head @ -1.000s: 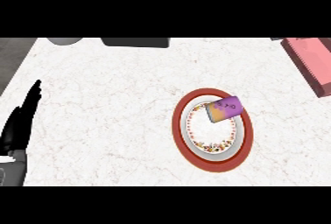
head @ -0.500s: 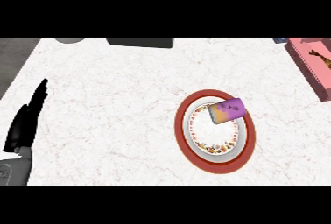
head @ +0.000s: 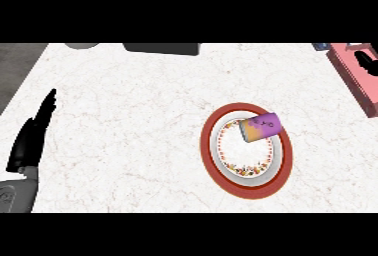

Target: Pick the croissant from the plate and place it in the cardboard box

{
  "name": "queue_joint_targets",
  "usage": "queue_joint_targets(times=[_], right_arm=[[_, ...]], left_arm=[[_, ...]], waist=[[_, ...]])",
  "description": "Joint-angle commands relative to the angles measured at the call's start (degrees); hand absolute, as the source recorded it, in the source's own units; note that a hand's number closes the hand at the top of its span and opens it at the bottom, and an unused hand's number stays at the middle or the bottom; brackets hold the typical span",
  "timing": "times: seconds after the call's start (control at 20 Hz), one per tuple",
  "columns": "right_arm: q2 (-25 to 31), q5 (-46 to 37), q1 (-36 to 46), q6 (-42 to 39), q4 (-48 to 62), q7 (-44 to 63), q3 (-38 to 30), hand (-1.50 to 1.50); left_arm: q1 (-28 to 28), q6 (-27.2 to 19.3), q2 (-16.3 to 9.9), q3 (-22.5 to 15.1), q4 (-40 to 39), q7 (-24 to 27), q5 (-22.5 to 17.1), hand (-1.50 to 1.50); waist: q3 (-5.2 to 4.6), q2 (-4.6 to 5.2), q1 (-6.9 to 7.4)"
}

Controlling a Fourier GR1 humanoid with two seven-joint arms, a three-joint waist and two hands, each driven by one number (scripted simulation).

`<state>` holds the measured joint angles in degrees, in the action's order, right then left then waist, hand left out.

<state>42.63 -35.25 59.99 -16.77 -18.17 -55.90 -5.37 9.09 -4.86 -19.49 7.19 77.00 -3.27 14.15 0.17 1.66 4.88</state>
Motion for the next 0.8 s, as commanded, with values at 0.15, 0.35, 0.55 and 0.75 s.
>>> queue_joint_targets(times=[0.15, 0.35, 0.55, 0.75], right_arm=[[-5.9, -1.9, 6.3, -4.8, 4.1, 0.0, 2.9, 1.50], [-10.9, -2.4, 3.9, 3.4, 7.4, 1.7, 2.5, 1.50], [-12.6, -3.6, 5.3, -0.6, 11.5, 6.8, 3.7, -1.50], [-12.1, -3.2, 4.5, -2.2, 12.4, 3.6, 3.3, -1.50]], left_arm=[[2.0, 1.9, -2.0, 1.5, -0.2, -0.6, -1.3, 0.00], [-0.6, 1.1, -1.0, 1.6, -0.2, 0.7, -1.0, 0.00], [0.5, -1.1, 1.1, -0.6, -0.3, 0.7, 1.4, 0.00], [1.1, 0.6, -0.2, 1.0, -1.2, 0.0, -0.2, 0.00]], waist=[[-0.02, 0.06, 0.38], [-0.02, -0.11, -0.35], [0.00, 0.51, 0.53], [0.02, 0.34, -0.31]])
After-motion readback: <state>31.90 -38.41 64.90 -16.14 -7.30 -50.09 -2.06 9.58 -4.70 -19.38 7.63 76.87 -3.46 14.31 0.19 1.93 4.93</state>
